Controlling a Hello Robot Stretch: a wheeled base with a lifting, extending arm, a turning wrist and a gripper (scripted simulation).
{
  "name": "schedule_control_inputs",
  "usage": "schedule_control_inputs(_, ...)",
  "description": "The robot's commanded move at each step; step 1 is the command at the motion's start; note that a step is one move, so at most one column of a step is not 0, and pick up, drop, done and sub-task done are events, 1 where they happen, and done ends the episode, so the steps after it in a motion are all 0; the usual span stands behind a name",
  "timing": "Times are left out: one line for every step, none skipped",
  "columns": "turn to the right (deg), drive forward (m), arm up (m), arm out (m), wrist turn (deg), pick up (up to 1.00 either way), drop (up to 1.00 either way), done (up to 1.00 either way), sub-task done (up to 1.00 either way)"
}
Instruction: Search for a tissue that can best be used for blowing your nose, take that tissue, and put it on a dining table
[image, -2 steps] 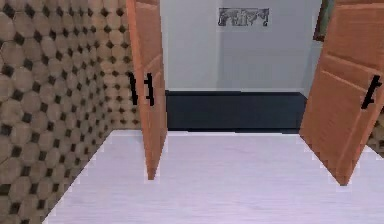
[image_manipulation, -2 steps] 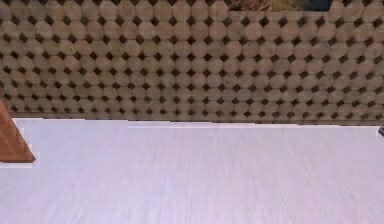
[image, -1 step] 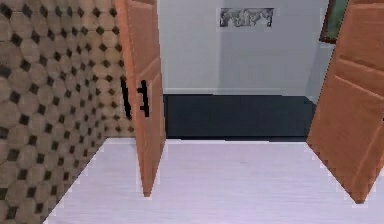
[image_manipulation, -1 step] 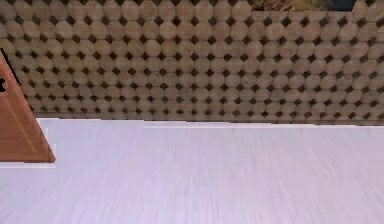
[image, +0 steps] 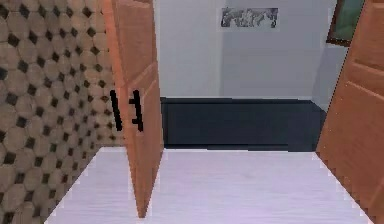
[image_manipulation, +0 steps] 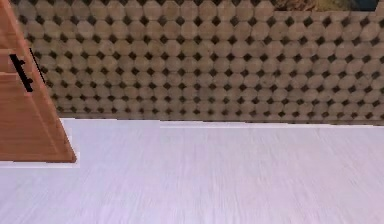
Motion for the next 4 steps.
schedule_control_inputs(18.0,0.00,0.00,0.00,0.0,0.00,0.00,0.00,0.00)
schedule_control_inputs(0.0,0.85,0.00,0.00,0.0,0.00,0.00,0.00,0.00)
schedule_control_inputs(-12.0,0.00,0.00,0.00,0.0,0.00,0.00,0.00,0.00)
schedule_control_inputs(0.0,0.65,0.00,0.00,0.0,0.00,0.00,0.00,0.00)
